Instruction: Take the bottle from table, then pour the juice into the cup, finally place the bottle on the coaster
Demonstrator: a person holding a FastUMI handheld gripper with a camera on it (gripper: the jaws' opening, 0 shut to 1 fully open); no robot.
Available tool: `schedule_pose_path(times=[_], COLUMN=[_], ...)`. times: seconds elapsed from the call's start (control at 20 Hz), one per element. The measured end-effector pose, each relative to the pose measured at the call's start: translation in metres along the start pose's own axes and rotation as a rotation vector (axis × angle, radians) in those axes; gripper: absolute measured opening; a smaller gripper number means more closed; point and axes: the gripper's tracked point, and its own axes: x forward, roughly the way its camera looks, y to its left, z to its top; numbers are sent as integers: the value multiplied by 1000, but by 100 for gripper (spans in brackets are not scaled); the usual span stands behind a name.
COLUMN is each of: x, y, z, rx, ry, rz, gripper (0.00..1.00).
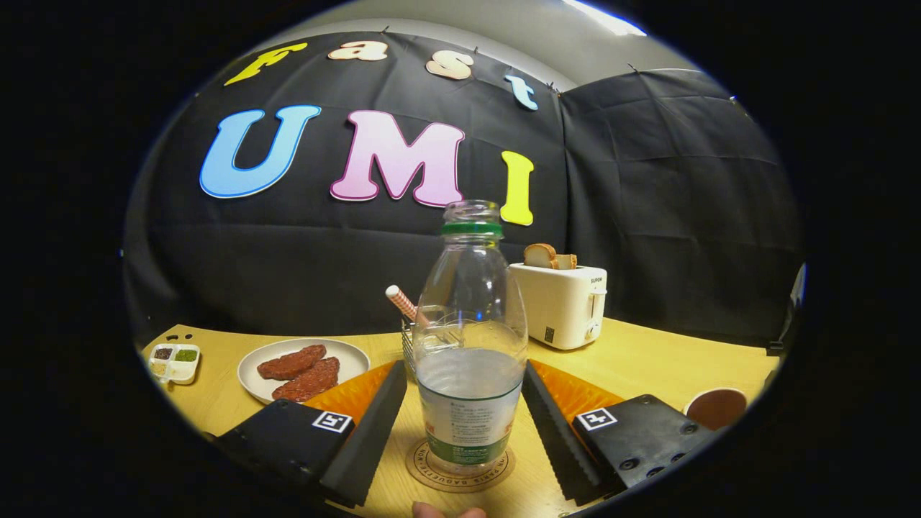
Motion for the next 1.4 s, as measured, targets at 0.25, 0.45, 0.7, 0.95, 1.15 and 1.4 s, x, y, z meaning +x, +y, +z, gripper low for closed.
schedule_pose_path(times=[0.25,0.45,0.7,0.95,1.15,1.4], x=[-11,-29,-59,-104,-127,-155], y=[-4,-9,-10,-15,-20,-13], z=[-2,-14,-17,9,51,96], rx=[-2,12,-42,-57,-64,-51], ry=[12,41,58,58,34,11], rz=[-9,-8,27,104,162,265], gripper=[96,96,96,95,96,96])
